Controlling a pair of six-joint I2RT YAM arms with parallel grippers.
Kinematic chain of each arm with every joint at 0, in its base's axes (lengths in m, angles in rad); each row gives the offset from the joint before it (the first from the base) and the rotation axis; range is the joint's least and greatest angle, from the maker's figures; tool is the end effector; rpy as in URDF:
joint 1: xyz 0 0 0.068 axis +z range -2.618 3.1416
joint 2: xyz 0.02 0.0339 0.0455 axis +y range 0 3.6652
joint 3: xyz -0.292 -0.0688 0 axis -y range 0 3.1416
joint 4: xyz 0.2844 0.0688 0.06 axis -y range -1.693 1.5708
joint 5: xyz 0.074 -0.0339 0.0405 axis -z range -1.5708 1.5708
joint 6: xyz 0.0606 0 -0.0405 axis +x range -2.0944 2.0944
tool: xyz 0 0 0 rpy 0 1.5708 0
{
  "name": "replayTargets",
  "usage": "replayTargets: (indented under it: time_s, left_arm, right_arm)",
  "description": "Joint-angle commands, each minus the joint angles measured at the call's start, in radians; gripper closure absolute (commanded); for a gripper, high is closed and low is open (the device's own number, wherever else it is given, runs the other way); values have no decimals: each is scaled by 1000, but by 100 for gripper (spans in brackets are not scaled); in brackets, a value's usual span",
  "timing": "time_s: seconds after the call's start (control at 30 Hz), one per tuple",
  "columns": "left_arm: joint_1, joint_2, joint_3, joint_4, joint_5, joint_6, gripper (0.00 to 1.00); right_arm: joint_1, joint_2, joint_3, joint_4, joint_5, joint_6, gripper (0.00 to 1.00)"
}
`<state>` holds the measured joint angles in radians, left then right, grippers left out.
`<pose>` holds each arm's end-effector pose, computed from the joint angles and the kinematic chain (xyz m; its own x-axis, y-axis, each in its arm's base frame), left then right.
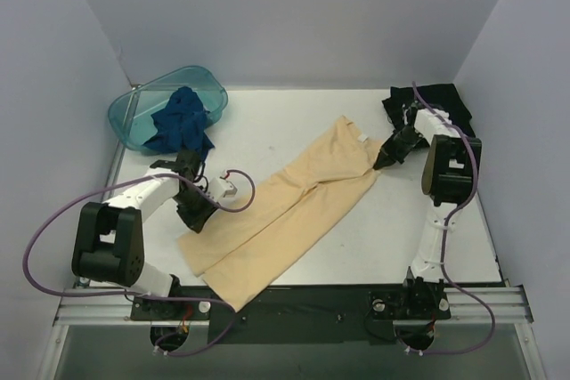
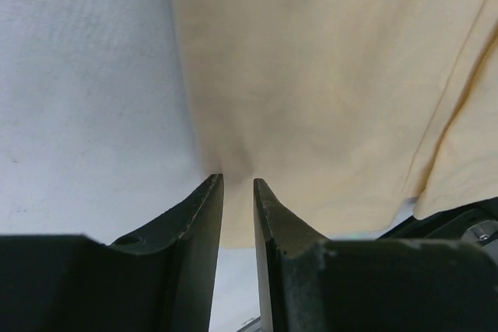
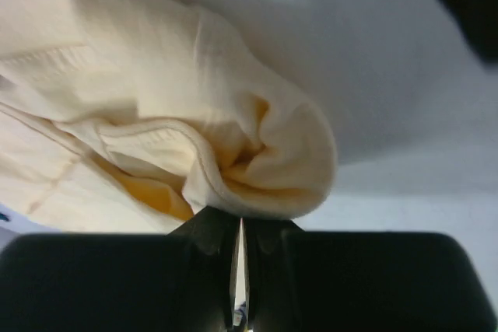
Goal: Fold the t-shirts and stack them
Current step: Rotate the tshirt 90 degrees
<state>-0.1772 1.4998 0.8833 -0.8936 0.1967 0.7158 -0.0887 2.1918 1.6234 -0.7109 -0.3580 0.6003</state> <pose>0.2677 -0.0600 0.1561 -0.6203 0.7649 -0.1738 0.7840 0.6114 -0.1074 0.4994 -0.0231 0.1232 -0.7970 0.6020 -0.0475 0.5246 0.7292 0.4393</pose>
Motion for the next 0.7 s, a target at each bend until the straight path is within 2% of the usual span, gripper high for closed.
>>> replayTargets:
  time_s: [0.0,0.2,0.23,0.3,0.4,0.5,0.57,0.6,0.63,0.67]
  left_arm:
    - [-44,-61,5,-34,64,-7,67]
    - [-80,-82,101,-93,271,-134,64]
    - [-84,-78,106,-97,283,-141,64]
    - [-103,-72,105,-78,274,-165,64]
    - [-155,-55,91,-50,213,-184,63]
    - [-194,-49,39,-9,143,-177,63]
    - [-218,-39,2,30,109,-171,63]
    - [-238,-36,-9,57,100,-170,63]
    - [-248,-29,-21,67,101,-170,63]
    - [-278,-21,-26,87,92,-165,63]
  right_arm:
    - [6,124,200,24,-71,104,100]
    - [20,394,654,2,-75,252,100]
    - [24,463,772,25,-72,260,100]
    - [49,526,875,142,-73,263,100]
    - [72,545,857,419,-79,378,100]
    - [72,547,889,499,-88,414,100]
    - [72,486,871,528,-91,353,100]
    - [79,450,844,534,-94,290,95]
    - [83,386,820,534,-98,261,85]
    - [83,343,779,536,-108,198,82]
